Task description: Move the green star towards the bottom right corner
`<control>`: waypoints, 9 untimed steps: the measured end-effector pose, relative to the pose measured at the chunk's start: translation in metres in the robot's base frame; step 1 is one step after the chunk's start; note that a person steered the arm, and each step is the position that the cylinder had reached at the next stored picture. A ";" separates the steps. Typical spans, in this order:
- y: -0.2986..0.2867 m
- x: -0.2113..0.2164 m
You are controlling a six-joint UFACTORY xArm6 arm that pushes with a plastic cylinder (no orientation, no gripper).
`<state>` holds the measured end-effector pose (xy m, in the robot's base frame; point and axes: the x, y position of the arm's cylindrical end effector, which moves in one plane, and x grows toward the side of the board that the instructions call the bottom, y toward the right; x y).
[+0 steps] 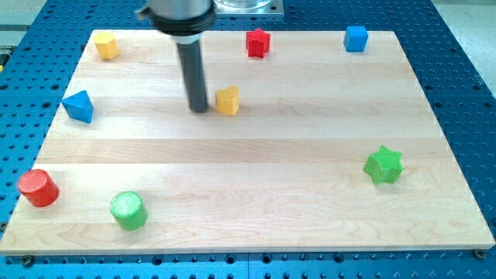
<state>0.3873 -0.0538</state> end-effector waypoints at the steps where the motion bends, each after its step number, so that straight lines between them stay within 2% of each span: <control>1: 0.095 0.016; 2: 0.107 0.019; 3: 0.083 -0.012; 5: 0.243 0.032; 6: 0.213 0.048; 7: 0.217 0.092; 8: 0.246 0.097; 9: 0.273 0.133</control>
<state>0.5206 0.2191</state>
